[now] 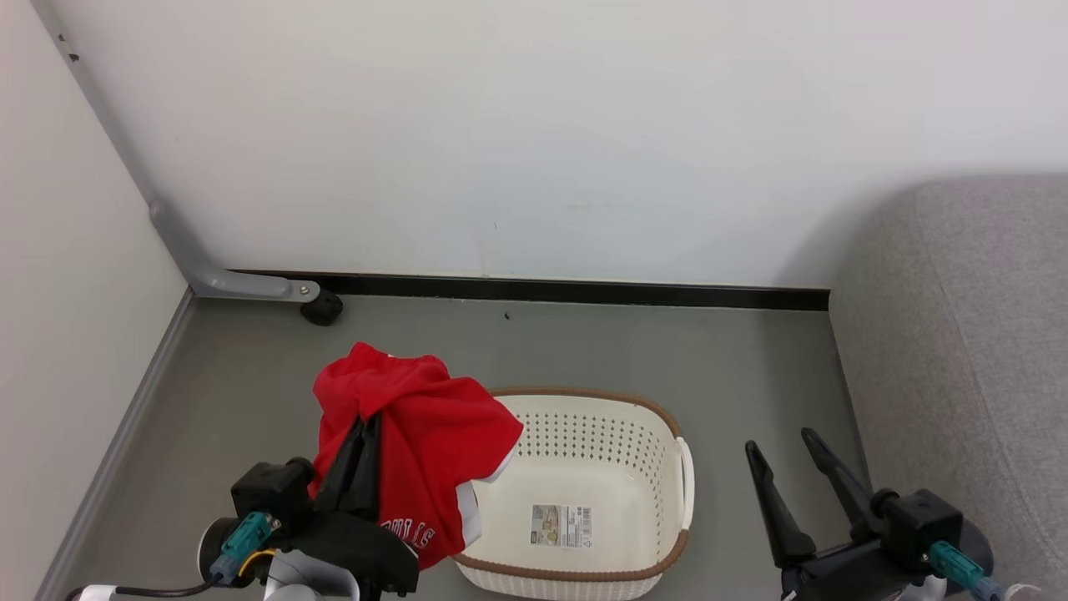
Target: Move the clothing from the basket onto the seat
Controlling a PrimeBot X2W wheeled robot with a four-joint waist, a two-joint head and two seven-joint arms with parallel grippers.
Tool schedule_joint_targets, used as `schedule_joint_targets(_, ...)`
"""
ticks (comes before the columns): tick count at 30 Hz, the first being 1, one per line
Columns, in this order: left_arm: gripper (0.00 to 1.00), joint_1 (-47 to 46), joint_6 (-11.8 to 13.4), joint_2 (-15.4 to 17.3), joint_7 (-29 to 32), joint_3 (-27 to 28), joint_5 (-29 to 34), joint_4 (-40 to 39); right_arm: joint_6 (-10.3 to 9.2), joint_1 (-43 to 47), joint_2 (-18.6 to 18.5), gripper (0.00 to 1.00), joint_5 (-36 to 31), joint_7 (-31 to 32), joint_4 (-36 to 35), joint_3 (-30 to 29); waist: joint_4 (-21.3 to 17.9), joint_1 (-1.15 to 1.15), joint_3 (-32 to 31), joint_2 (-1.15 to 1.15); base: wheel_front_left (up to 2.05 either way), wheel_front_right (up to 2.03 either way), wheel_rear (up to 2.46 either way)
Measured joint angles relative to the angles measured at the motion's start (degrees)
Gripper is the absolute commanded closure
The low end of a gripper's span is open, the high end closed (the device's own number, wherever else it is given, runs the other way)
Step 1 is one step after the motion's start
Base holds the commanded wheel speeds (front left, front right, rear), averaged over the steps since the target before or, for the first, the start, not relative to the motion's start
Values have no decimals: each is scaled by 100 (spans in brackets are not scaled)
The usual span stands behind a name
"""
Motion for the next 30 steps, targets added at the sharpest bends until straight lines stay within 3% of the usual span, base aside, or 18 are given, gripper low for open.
schedule_joint_targets(9, 100, 158, 0, 18, 178, -111, 7, -487, 77, -442, 133, 0, -189, 0, -45, 749, 144, 0, 23, 1, 0, 0, 0)
schedule_joint_targets(25, 100, 175, -4, 26, 605, -548, 59, -1258, 108, -1740, 160, 0, 107, 0, 241, 3365, 241, 0, 133, 1, 0, 0, 0)
schedule_joint_targets(30, 100, 175, -4, 26, 709, -705, 59, -1490, 108, -1986, 162, 0, 288, 0, 374, 3608, 271, 0, 164, 1, 0, 0, 0)
